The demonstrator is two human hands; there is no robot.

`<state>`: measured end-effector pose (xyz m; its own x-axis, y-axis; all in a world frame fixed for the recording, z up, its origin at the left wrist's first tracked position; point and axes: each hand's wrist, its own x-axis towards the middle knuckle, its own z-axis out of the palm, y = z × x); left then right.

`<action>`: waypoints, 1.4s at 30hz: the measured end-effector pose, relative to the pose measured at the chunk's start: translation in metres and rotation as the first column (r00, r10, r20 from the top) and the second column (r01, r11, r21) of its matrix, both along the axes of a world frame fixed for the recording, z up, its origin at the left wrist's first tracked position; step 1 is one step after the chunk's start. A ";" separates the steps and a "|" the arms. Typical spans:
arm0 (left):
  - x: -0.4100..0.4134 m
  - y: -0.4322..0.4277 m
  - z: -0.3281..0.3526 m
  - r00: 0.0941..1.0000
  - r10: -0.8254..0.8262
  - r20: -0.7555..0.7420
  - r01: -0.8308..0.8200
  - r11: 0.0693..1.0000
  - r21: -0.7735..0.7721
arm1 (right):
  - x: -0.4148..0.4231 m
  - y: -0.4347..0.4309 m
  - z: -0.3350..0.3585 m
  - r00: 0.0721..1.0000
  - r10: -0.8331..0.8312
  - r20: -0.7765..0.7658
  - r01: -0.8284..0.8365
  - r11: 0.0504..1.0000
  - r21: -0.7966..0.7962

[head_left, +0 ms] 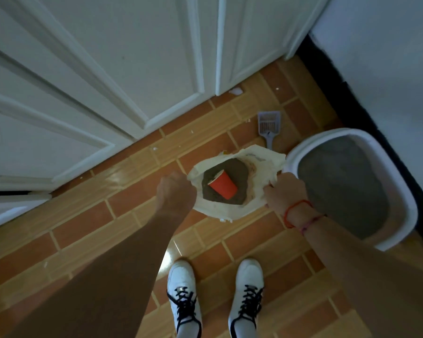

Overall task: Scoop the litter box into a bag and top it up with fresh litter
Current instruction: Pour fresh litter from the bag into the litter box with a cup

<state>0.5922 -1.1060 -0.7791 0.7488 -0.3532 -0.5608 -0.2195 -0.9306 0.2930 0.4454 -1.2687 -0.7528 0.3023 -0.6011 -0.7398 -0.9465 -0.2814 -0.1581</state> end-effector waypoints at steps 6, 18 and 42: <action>-0.031 -0.015 -0.015 0.997 -0.077 0.024 0.076 0.997 0.020 | -0.039 -0.007 -0.028 0.998 0.053 0.025 -0.052 0.998 -0.041; -0.027 -0.028 -0.004 0.999 -0.034 -0.016 0.033 0.999 -0.020 | -0.060 -0.009 -0.028 0.978 -0.169 0.126 0.167 0.986 0.019; -0.015 -0.038 0.011 0.950 -0.310 0.038 0.306 0.948 0.087 | -0.058 -0.022 0.021 0.949 -0.080 0.306 0.134 0.978 -0.159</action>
